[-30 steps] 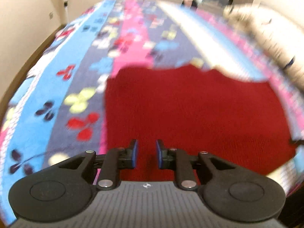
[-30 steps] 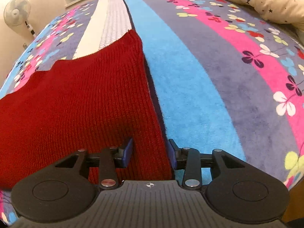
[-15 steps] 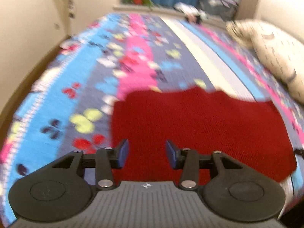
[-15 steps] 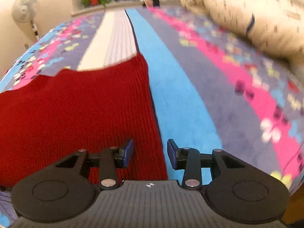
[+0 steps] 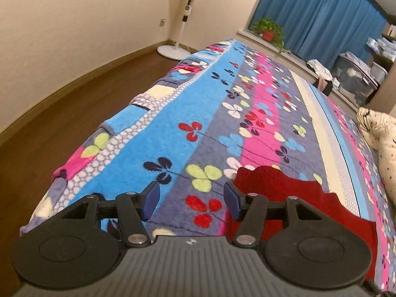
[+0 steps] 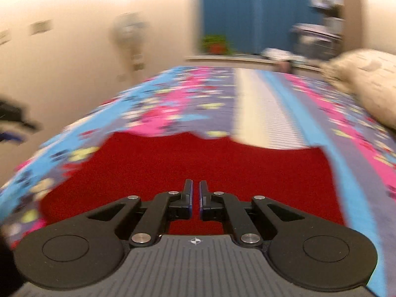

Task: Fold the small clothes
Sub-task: 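Grasp the folded sweater edge with the left and right grippers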

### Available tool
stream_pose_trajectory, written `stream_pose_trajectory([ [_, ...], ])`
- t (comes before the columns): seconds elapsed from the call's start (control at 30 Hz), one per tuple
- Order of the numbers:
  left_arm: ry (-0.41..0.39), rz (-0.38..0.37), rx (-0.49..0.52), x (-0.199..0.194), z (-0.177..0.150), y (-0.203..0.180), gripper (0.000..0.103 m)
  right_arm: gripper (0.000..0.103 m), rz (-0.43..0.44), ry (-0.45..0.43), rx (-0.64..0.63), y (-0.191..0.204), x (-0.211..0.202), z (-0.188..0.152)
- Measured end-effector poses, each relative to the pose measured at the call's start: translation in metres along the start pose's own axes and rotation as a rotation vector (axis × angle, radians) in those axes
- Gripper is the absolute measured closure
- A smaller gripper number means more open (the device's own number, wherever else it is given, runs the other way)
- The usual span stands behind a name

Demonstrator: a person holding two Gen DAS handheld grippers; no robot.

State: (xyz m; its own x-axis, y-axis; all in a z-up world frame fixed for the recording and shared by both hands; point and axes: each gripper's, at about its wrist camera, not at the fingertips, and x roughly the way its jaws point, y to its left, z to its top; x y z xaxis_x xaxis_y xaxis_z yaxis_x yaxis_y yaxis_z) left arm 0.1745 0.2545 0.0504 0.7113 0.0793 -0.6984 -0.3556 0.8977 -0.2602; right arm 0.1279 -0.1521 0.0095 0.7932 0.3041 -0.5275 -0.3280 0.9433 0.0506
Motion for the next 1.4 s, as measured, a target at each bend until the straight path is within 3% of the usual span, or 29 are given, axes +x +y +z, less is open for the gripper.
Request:
stream_pose_trajectory([
  [0.1, 0.004, -0.008, 0.029, 0.0, -0.004, 0.003, 0.04, 0.094, 0.088, 0.024, -0.109, 0.054, 0.016, -0.003],
  [0.23, 0.027, -0.014, 0.035, 0.006, -0.012, 0.011, 0.04, 0.075, 0.189, 0.048, -0.221, 0.118, 0.036, -0.01],
  [0.33, 0.03, -0.014, 0.03, 0.012, -0.016, 0.022, 0.04, 0.068, 0.216, 0.066, -0.281, 0.152, 0.049, -0.016],
  [0.5, 0.075, 0.02, 0.006, 0.035, -0.023, 0.046, 0.04, 0.057, 0.216, 0.114, -0.375, 0.188, 0.069, -0.034],
  [0.57, 0.088, 0.003, -0.039, 0.039, -0.019, 0.057, 0.04, 0.054, 0.181, 0.121, -0.439, 0.198, 0.077, -0.041],
  [0.7, 0.088, -0.017, -0.037, 0.043, -0.014, 0.062, 0.04, 0.055, 0.08, 0.117, -0.569, 0.21, 0.093, -0.052],
  [0.8, 0.152, -0.131, -0.107, 0.054, -0.012, 0.066, 0.04, 0.067, 0.094, 0.087, -0.579, 0.207, 0.093, -0.055],
  [0.83, 0.177, -0.181, -0.134, 0.059, -0.011, 0.066, 0.037, 0.076, 0.101, 0.066, -0.589, 0.205, 0.09, -0.055],
  [0.97, 0.323, -0.438, -0.272, 0.087, -0.01, 0.064, 0.02, 0.084, 0.129, -0.006, -0.482, 0.189, 0.066, -0.032],
  [1.03, 0.396, -0.528, -0.267, 0.104, -0.006, 0.049, 0.012, 0.085, 0.132, -0.048, -0.465, 0.183, 0.051, -0.022],
  [1.17, 0.51, -0.665, -0.21, 0.138, -0.002, 0.01, 0.011, 0.085, 0.136, -0.072, -0.434, 0.177, 0.033, -0.012],
  [1.27, 0.56, -0.698, -0.155, 0.163, -0.002, -0.017, 0.011, 0.085, 0.137, -0.086, -0.407, 0.175, 0.026, -0.009],
  [1.3, 0.573, -0.692, -0.137, 0.17, -0.004, -0.024, 0.012, 0.085, 0.139, -0.089, -0.401, 0.175, 0.025, -0.008],
  [1.37, 0.6, -0.679, -0.117, 0.183, -0.008, -0.032, 0.026, 0.085, 0.142, -0.097, -0.392, 0.175, 0.017, -0.006],
  [1.4, 0.614, -0.685, -0.116, 0.187, -0.011, -0.034, 0.048, 0.085, 0.142, -0.1, -0.39, 0.176, 0.015, -0.006],
])
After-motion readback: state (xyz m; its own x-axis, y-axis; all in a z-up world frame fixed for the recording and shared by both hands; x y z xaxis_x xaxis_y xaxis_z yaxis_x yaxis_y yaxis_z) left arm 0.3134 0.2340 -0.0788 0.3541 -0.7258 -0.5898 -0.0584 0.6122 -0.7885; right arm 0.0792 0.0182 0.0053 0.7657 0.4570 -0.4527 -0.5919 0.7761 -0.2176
